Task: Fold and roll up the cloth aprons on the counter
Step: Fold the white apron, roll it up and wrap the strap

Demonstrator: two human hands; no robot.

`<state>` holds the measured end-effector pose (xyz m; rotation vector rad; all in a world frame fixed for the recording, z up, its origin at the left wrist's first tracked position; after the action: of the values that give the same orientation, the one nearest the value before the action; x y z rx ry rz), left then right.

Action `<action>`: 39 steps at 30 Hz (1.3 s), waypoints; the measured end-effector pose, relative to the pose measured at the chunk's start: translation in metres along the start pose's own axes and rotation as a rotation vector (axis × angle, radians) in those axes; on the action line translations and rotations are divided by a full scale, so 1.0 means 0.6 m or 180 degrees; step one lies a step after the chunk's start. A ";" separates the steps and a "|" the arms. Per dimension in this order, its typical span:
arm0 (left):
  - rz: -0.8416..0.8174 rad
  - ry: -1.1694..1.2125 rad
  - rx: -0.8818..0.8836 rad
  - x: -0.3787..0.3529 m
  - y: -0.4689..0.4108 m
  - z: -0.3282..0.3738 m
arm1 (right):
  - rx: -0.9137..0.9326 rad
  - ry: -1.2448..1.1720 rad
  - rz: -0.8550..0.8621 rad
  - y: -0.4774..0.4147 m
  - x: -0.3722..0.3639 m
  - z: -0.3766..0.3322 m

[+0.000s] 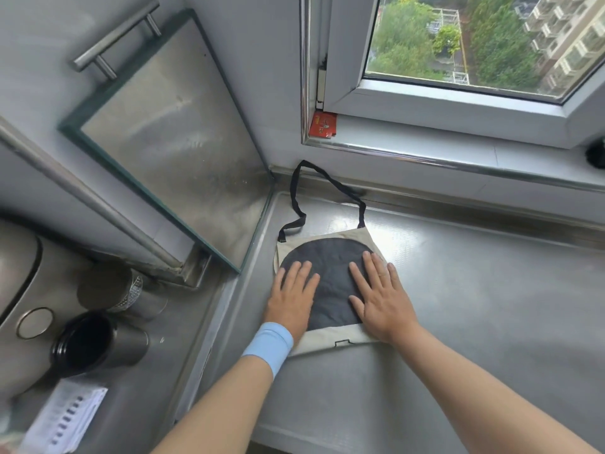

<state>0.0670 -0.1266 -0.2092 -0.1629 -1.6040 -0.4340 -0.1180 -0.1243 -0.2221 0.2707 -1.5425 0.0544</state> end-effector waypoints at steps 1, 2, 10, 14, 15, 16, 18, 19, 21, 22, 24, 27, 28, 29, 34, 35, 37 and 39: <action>0.0104 0.0113 -0.0208 0.005 0.013 0.018 | 0.0062 0.0047 0.0063 0.003 0.007 -0.009; 0.0053 0.0285 -0.0334 0.005 0.027 0.031 | 0.0163 0.0081 0.0137 0.008 0.014 -0.019; -0.0853 0.0079 -0.0505 -0.037 0.071 0.025 | 0.0967 -0.0111 -0.0014 0.088 0.042 -0.056; -0.0985 0.0132 -0.0450 -0.015 0.078 0.036 | 0.1184 0.0073 -0.0175 0.105 0.044 -0.053; -0.0981 0.0133 -0.0425 -0.009 0.081 0.036 | 0.1251 0.0170 -0.0222 0.102 0.043 -0.056; -0.0969 0.0171 -0.0396 -0.003 0.087 0.036 | 0.1331 0.0278 -0.0231 0.099 0.042 -0.057; -0.0900 0.0424 -0.0354 0.013 0.092 0.036 | 0.1389 0.0422 -0.0208 0.097 0.053 -0.062; -0.0891 0.0624 -0.0321 0.021 0.092 0.034 | 0.1331 0.0395 -0.0256 0.097 0.066 -0.065; -0.0966 0.0922 -0.0206 0.044 0.089 0.029 | 0.1076 0.0278 -0.0361 0.097 0.094 -0.065; -0.1128 0.1021 -0.0109 0.054 0.087 0.025 | 0.0940 0.0141 -0.0440 0.096 0.108 -0.063; -0.1494 0.1165 0.0012 0.068 0.088 0.017 | 0.0788 -0.0146 -0.0622 0.097 0.130 -0.054; -0.1650 0.1018 0.0078 0.078 0.085 0.004 | 0.0792 -0.0125 -0.1257 0.102 0.126 -0.044; -0.1628 0.1041 0.0175 0.073 0.080 -0.003 | 0.0815 -0.0118 -0.1450 0.100 0.118 -0.042; -0.1688 0.1225 0.0323 0.071 0.077 -0.007 | 0.0811 -0.0209 -0.1535 0.094 0.114 -0.039; -0.1647 0.1109 0.0334 0.085 0.030 -0.034 | 0.0438 -0.0827 -0.1315 0.044 0.115 -0.013; -0.1535 0.1134 0.0409 0.090 0.019 -0.045 | 0.0362 -0.0774 -0.1266 0.034 0.111 -0.008; -0.1288 0.1198 0.0557 0.087 0.000 -0.063 | 0.0357 -0.0457 -0.1059 0.014 0.101 0.001; -0.1100 0.1341 0.0657 0.083 -0.012 -0.070 | 0.0335 -0.0199 -0.0785 -0.002 0.096 0.007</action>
<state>0.0993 -0.1565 -0.1605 0.3484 -1.2482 -0.5248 -0.1199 -0.1340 -0.1653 0.5488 -1.5598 -0.0677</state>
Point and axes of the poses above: each hand's wrist, its own y-axis away from the middle knuckle, its own x-axis out of the back of the hand, z = x × y, the point moved 6 cm from there along -y, towards the middle knuckle, and after that the axes turned 1 degree about -z, right-handed, at the moved point
